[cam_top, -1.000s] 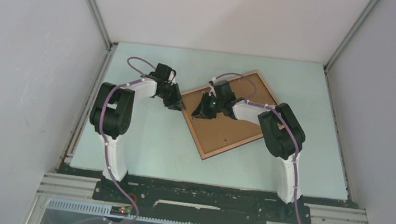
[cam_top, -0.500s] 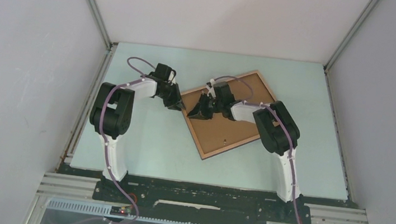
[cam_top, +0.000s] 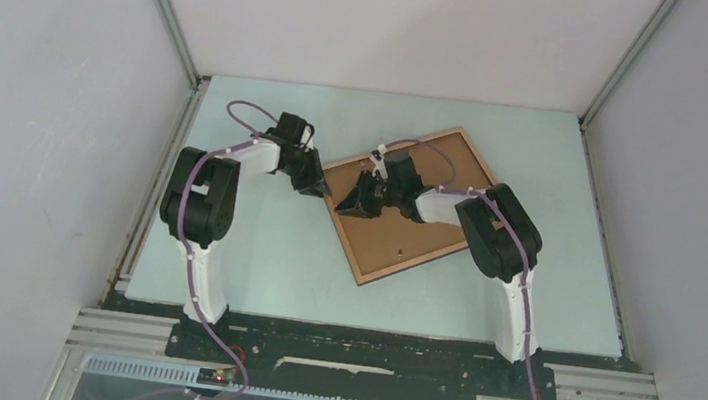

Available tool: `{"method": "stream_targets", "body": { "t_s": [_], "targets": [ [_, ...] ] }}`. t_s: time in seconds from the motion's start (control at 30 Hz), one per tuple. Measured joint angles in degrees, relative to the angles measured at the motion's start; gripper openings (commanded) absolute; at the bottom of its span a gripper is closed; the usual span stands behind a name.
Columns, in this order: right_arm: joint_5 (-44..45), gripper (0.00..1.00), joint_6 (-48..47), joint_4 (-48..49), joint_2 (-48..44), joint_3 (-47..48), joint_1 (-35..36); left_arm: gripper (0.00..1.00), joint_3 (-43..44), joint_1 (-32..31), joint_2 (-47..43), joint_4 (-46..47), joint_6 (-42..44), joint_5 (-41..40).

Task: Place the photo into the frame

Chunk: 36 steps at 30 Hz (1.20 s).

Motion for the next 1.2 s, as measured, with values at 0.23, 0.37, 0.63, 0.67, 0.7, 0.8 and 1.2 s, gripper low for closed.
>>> {"method": "stream_targets", "body": {
  "t_s": [0.23,0.37,0.63,0.67,0.7,0.8,1.2],
  "targets": [
    [5.07,0.49,-8.28,-9.46,-9.68,-1.55,0.31,0.24,0.39,-0.5,-0.39,-0.57,1.66,-1.79],
    [8.55,0.49,-14.14,-14.75,-18.34,-1.4,0.17,0.24,0.39,-0.76,-0.76,-0.63,2.54,-3.13],
    [4.44,0.3,-12.87,-12.96,-11.21,5.05,-2.12,0.15,0.39,-0.7,-0.76,-0.61,2.64,-3.3],
    [4.17,0.3,-12.55,-13.09,-9.11,6.34,-2.16,0.14,0.39,-0.7,-0.76,-0.61,2.67,-3.3],
    [4.0,0.29,-12.22,-13.49,-6.71,7.93,-2.19,0.13,0.39,-0.7,-0.76,-0.63,2.67,-3.3],
    [3.93,0.26,-11.93,-14.25,-2.32,10.56,-1.9,0.08,0.39,-0.63,-0.76,-0.61,2.67,-3.26],
    [2.21,0.2,-11.69,-14.8,3.28,14.14,-0.42,0.02,0.39,-0.24,-0.76,-0.66,2.47,-2.73]
  ]
}}
